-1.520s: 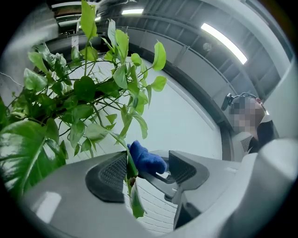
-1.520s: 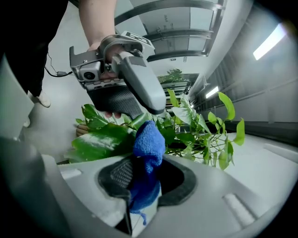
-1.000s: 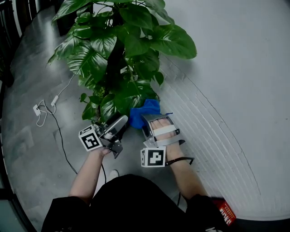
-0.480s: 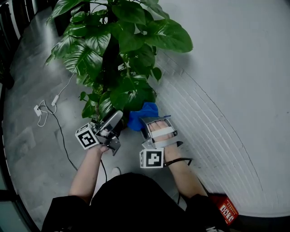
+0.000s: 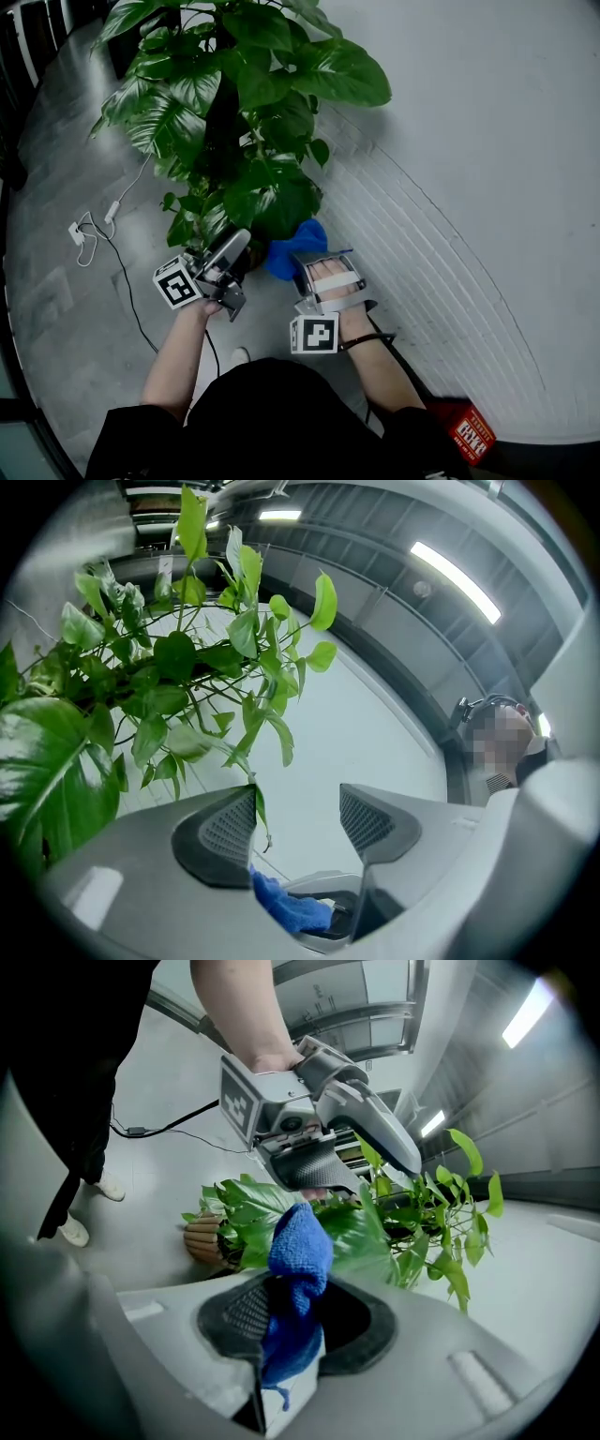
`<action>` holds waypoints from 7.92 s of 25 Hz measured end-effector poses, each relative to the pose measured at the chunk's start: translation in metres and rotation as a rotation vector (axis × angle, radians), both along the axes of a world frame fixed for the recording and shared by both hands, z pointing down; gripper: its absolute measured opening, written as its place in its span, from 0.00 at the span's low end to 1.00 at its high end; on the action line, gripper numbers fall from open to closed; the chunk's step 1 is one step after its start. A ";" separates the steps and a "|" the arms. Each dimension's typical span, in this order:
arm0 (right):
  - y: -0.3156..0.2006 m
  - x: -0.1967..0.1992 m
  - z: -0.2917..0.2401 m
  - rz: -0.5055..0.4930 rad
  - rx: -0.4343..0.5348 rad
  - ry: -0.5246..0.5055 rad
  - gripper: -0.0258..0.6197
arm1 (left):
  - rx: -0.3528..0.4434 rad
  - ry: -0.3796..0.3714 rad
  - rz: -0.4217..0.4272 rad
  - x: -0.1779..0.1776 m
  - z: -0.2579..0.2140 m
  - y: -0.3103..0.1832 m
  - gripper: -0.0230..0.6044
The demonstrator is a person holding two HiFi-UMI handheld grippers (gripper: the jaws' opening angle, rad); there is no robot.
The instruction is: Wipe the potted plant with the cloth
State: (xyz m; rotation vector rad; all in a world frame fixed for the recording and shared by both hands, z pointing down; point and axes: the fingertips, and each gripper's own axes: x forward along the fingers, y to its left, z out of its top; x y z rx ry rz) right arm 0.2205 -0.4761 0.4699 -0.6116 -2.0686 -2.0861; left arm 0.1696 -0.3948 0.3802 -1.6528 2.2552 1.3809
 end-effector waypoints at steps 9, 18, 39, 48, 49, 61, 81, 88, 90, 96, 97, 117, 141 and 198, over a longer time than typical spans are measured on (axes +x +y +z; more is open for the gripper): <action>-0.022 0.018 0.016 0.058 -0.024 0.043 0.20 | 0.008 -0.004 0.006 -0.003 0.001 -0.002 0.47; -0.082 0.025 -0.057 0.151 -0.053 -0.073 0.20 | 0.007 -0.022 -0.023 -0.011 -0.001 0.007 0.47; 0.046 -0.056 -0.222 -0.059 -0.072 -0.316 0.20 | -0.062 -0.033 -0.026 -0.042 -0.001 0.056 0.48; 0.101 -0.114 -0.172 -0.049 0.066 -0.204 0.20 | -0.037 0.065 0.141 -0.064 0.027 0.049 0.56; 0.102 -0.117 -0.171 -0.038 0.062 -0.201 0.20 | -0.026 0.100 0.184 -0.065 0.033 0.040 0.57; 0.100 -0.133 -0.110 0.072 0.236 -0.102 0.20 | 0.193 0.056 0.323 -0.082 -0.001 0.039 0.63; 0.108 -0.101 -0.066 0.078 0.120 -0.102 0.20 | 0.179 -0.019 0.220 -0.063 -0.015 0.068 0.64; 0.106 -0.080 -0.058 0.073 0.112 -0.113 0.20 | 0.234 0.032 0.200 -0.058 -0.016 0.069 0.64; 0.107 -0.073 -0.055 0.061 0.119 -0.103 0.20 | 0.240 0.038 0.193 -0.054 -0.016 0.069 0.64; 0.110 -0.054 -0.048 0.026 0.144 -0.103 0.20 | 0.232 0.048 0.169 -0.048 -0.014 0.069 0.64; 0.111 -0.051 -0.047 0.023 0.143 -0.104 0.20 | 0.234 0.051 0.167 -0.048 -0.014 0.069 0.64; 0.080 0.022 -0.020 0.072 0.056 -0.065 0.20 | 0.104 0.113 0.117 0.015 0.022 0.068 0.64; 0.085 0.109 0.010 0.200 -0.540 0.022 0.20 | -0.587 -0.088 -0.316 0.104 0.056 0.136 0.40; 0.196 -0.152 -0.351 0.255 -0.716 -0.702 0.20 | -0.354 -0.370 0.054 -0.182 -0.055 0.196 0.34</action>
